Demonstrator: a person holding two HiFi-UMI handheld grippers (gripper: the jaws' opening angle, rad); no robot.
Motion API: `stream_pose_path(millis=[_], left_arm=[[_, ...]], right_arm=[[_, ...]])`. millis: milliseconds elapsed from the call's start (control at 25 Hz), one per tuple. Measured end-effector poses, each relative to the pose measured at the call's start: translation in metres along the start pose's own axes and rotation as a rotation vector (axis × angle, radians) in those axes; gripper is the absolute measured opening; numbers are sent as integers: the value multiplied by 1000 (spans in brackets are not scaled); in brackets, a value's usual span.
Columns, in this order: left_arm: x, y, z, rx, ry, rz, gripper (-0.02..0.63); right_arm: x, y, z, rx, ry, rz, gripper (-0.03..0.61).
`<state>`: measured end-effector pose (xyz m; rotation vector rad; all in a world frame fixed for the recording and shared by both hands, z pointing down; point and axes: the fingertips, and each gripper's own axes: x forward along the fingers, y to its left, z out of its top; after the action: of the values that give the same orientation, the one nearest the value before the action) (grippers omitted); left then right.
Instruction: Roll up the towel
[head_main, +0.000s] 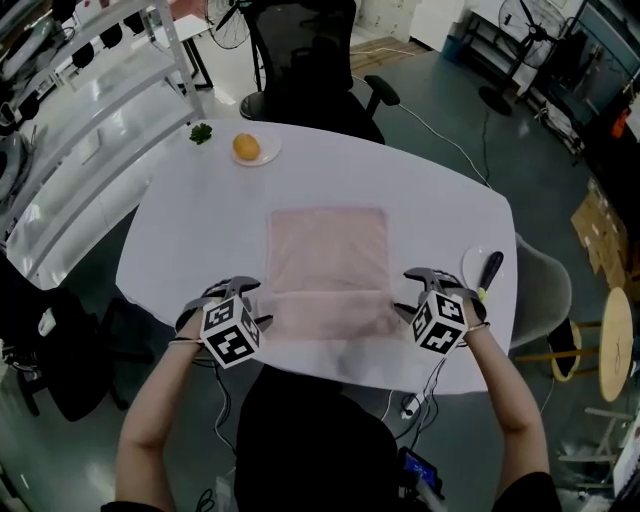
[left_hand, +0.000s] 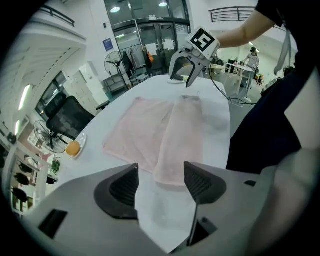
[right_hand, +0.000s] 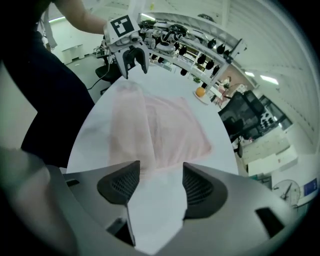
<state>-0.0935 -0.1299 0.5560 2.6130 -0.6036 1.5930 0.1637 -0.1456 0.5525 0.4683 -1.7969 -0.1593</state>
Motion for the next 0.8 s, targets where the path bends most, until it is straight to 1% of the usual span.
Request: stream_pose_path(millis=[160,280,400,560,720,800], left_arm=[[-9,-31,8,71,-7,-40,311],[-6,-57,10,89,-6,-72,310],[3,-75,5,92,4,-87,308],[16,-87,-13,101,44,-77,305],[31,-81,-29,104,85,-31,304],[37,-77,-33,105,95,-23,304]], right_arm=[[-16,26,1,-93,-18,-2,284],[-13,46,-5,-124,-11,-10,284],[-7,67,-8,-142,-8,5,282],[3,89,-10,-164,-7,31,265],[19,99,-18,-192,25,43,255],[28,98,-23,-194,46,43,243]])
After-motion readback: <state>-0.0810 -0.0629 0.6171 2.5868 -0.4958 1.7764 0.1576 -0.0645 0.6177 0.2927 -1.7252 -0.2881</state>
